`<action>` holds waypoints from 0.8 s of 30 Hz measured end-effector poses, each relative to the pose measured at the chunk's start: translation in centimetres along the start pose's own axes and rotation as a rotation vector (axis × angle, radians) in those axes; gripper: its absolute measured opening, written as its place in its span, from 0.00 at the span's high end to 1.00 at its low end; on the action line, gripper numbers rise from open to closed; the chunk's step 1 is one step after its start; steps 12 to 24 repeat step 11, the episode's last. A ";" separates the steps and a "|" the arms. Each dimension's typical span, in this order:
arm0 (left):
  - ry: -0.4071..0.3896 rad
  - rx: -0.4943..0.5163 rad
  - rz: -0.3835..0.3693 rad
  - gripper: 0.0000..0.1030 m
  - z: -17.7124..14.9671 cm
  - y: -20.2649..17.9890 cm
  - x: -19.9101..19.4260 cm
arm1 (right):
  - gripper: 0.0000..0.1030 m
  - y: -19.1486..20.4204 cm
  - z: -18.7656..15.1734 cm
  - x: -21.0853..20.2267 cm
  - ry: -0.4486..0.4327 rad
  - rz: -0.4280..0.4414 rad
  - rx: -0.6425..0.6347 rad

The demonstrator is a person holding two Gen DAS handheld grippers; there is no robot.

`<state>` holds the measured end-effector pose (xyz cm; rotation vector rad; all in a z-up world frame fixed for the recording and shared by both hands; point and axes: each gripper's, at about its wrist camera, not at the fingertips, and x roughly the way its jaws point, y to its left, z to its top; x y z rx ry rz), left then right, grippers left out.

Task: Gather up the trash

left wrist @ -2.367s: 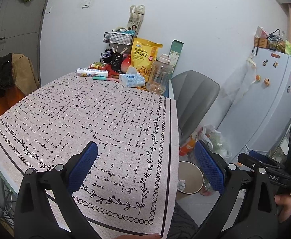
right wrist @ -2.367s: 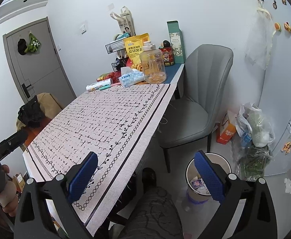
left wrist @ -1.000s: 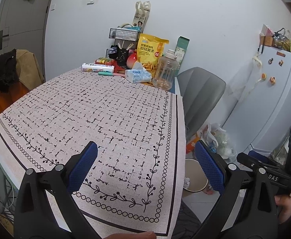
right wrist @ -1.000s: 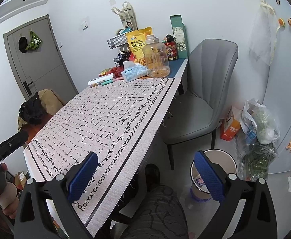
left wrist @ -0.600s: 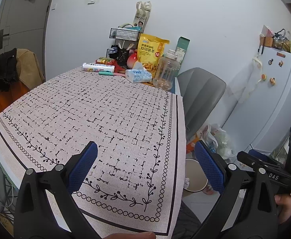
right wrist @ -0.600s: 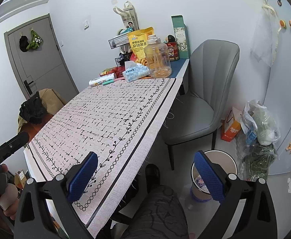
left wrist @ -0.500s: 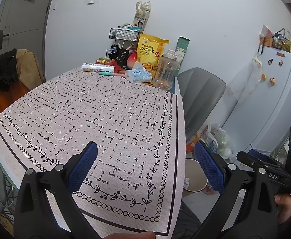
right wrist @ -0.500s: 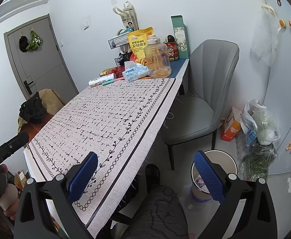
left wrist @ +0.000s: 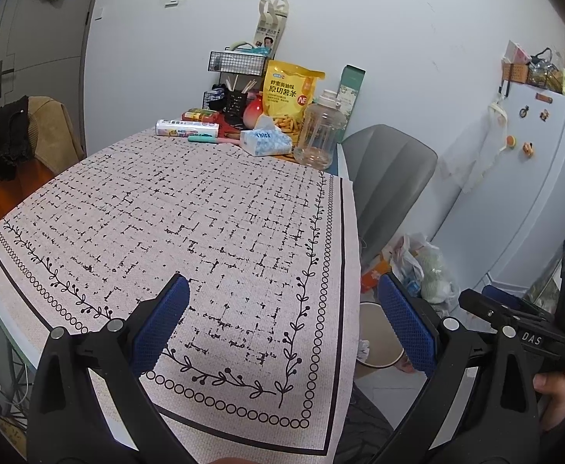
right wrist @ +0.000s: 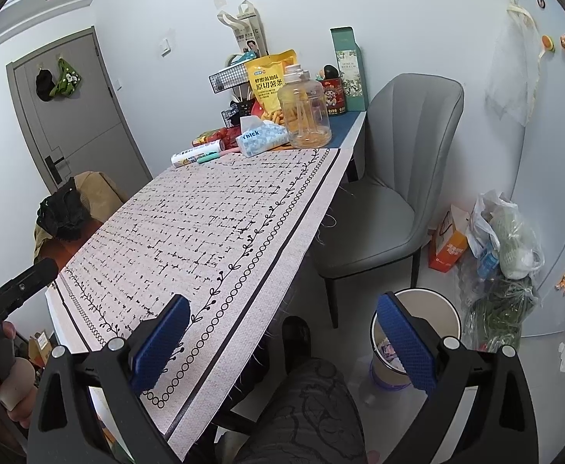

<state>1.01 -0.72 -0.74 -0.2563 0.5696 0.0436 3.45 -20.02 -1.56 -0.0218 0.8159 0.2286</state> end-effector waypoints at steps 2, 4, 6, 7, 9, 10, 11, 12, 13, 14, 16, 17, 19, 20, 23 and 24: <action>0.003 0.001 0.001 0.06 0.0 0.0 0.2 | 0.08 -0.1 -0.1 0.1 0.002 -0.002 0.001; 0.009 0.000 0.000 0.06 -0.1 0.0 0.4 | 0.08 -0.2 -0.1 0.2 0.004 -0.004 0.003; 0.015 0.002 -0.005 0.06 -0.2 0.0 0.6 | 0.08 -0.3 -0.2 0.4 0.008 -0.008 0.005; 0.020 0.007 -0.011 0.06 -0.3 0.0 0.8 | 0.08 -0.3 -0.3 0.5 0.010 -0.010 0.006; 0.030 0.010 -0.018 0.06 -0.6 0.0 1.3 | 0.08 -0.4 -0.3 0.8 0.016 -0.015 0.006; 0.034 0.006 -0.022 0.06 -0.7 0.1 1.5 | 0.08 -0.4 -0.3 1.0 0.021 -0.018 0.005; 0.038 0.001 -0.025 0.06 -0.9 0.3 1.7 | 0.08 -0.3 -0.4 1.3 0.028 -0.020 0.003; 0.038 0.001 -0.025 0.06 -0.9 0.3 1.7 | 0.08 -0.3 -0.4 1.3 0.028 -0.020 0.003; 0.038 0.001 -0.025 0.06 -0.9 0.3 1.7 | 0.08 -0.3 -0.4 1.3 0.028 -0.020 0.003; 0.038 0.001 -0.025 0.06 -0.9 0.3 1.7 | 0.08 -0.3 -0.4 1.3 0.028 -0.020 0.003; 0.038 0.001 -0.025 0.06 -0.9 0.3 1.7 | 0.08 -0.3 -0.4 1.3 0.028 -0.020 0.003; 0.038 0.001 -0.025 0.06 -0.9 0.3 1.7 | 0.08 -0.3 -0.4 1.3 0.028 -0.020 0.003; 0.038 0.001 -0.025 0.06 -0.9 0.3 1.7 | 0.08 -0.3 -0.4 1.3 0.028 -0.020 0.003; 0.038 0.001 -0.025 0.06 -0.9 0.3 1.7 | 0.08 -0.3 -0.4 1.3 0.028 -0.020 0.003; 0.038 0.001 -0.025 0.06 -0.9 0.3 1.7 | 0.08 -0.3 -0.4 1.3 0.028 -0.020 0.003; 0.038 0.001 -0.025 0.06 -0.9 0.3 1.7 | 0.08 -0.3 -0.4 1.3 0.028 -0.020 0.003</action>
